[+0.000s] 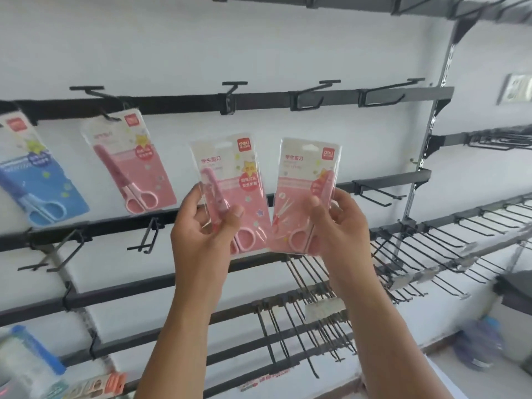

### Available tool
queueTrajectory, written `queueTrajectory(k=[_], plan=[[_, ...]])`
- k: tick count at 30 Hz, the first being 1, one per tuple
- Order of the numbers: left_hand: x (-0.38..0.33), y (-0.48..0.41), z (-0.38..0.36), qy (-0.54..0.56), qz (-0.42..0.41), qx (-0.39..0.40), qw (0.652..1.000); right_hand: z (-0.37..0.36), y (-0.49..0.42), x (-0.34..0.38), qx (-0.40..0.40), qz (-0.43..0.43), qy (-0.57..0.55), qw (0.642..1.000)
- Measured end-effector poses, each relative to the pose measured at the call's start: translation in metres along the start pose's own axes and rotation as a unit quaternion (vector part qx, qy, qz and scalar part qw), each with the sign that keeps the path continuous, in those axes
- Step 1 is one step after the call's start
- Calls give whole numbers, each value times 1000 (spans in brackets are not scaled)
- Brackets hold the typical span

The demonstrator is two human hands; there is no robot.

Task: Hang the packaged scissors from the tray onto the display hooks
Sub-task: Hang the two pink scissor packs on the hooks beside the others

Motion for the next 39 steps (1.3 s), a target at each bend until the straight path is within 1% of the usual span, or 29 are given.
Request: queueTrajectory(k=[5, 9, 17, 22, 27, 31, 36, 39], plan=[[-1, -22, -12, -23, -21, -16, 999, 2, -34, 2, 18, 10, -23, 1000], [-8, -32, -25, -39, -49, -45, 997, 9, -60, 3, 27, 2, -33, 999], [-16, -59, -54, -109, -88, -73, 987, 23, -96, 3, 79, -10, -53, 995], [-10, -65, -59, -128, -80, -88, 985, 28, -111, -1, 93, -6, -55, 994], [-4, -64, -63, -148, -84, -106, 980, 31, -124, -5, 81, -9, -47, 996], [-6, -71, -67, -178, -90, -100, 975, 35, -133, -5, 68, 0, -43, 997], [12, -80, -67, -159, -50, -123, 978, 40, -143, -4, 60, 10, -41, 997], [19, -81, -68, -152, -40, -135, 978, 43, -147, 0, 58, 22, -35, 997]])
Point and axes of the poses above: each hand's wrist, its own y-axis away from the middle knuckle, its own z-axis out of the back of the hand, x = y × z, the point moved 1 cm from there along -y, towards the middle knuckle, and after that the axes turned 3 degrees about z, right-handed, at the moved point
